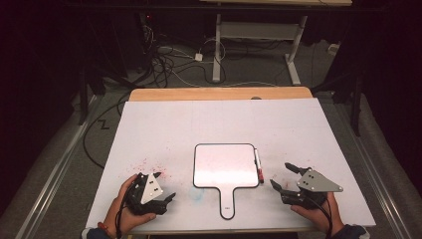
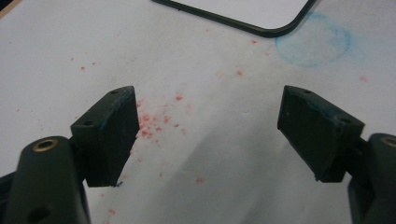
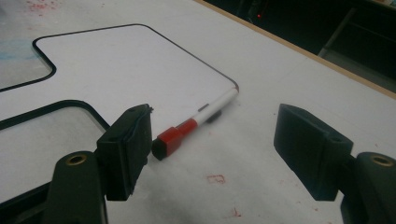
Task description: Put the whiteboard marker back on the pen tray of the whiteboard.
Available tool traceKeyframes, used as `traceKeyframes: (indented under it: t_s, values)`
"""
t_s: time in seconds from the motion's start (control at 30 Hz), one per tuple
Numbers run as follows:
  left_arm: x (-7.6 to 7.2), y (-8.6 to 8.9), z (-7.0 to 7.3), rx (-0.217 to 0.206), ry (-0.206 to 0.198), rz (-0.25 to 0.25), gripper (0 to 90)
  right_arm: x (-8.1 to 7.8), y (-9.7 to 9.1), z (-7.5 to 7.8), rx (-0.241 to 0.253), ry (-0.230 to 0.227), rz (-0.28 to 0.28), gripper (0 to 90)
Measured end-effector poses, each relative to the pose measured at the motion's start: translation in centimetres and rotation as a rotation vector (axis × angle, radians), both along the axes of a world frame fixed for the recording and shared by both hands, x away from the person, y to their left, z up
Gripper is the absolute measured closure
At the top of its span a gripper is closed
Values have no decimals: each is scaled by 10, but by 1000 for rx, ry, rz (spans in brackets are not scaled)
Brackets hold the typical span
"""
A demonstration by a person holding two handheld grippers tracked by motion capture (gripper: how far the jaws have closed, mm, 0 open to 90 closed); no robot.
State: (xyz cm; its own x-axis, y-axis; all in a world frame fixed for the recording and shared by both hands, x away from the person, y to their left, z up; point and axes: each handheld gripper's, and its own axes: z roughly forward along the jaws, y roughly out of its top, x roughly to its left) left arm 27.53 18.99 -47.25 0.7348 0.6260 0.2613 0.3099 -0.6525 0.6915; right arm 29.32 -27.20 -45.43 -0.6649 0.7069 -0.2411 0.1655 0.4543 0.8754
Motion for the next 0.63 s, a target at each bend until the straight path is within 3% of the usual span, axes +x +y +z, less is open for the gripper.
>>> traceKeyframes:
  t_s: [0.63]
  values:
    - [2, -2, 0, 5, 2, 0, 200, 1, 1, -2, 1, 9, 18, 281]
